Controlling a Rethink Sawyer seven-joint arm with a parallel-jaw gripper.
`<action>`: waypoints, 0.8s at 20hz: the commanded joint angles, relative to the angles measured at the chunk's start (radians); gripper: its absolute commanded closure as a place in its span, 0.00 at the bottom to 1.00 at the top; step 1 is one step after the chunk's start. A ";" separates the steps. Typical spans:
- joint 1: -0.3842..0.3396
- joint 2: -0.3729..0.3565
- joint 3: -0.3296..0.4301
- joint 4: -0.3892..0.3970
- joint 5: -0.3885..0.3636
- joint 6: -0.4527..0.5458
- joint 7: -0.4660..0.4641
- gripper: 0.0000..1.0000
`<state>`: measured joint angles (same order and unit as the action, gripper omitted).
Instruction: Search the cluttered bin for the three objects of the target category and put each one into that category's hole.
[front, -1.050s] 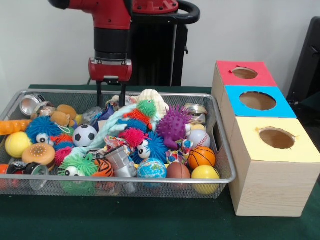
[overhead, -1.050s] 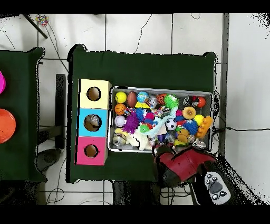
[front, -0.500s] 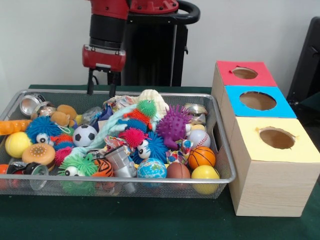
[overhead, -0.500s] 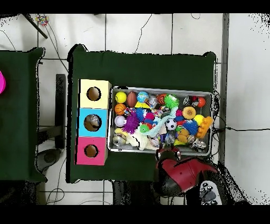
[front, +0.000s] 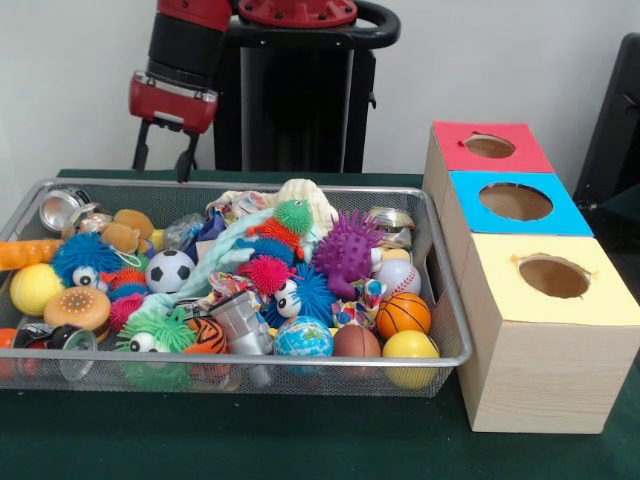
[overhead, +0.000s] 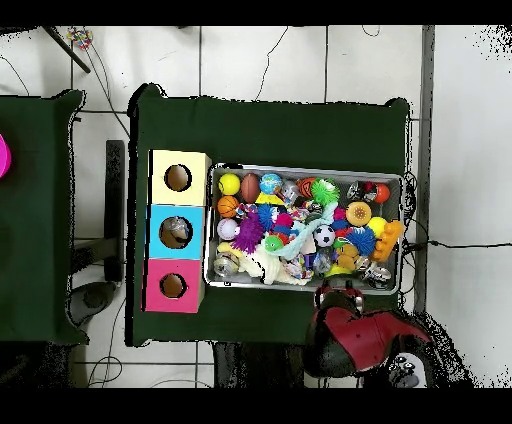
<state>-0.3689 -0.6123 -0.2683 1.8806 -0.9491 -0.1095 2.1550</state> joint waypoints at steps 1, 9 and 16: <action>0.007 0.070 -0.042 -0.128 0.078 -0.118 0.083 0.00; -0.036 0.063 0.027 -0.112 0.096 -0.121 0.099 0.00; -0.105 0.017 0.154 -0.073 0.086 -0.043 0.104 0.00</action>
<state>-0.4264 -0.5857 -0.2818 1.8654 -0.9128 -0.1504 2.1550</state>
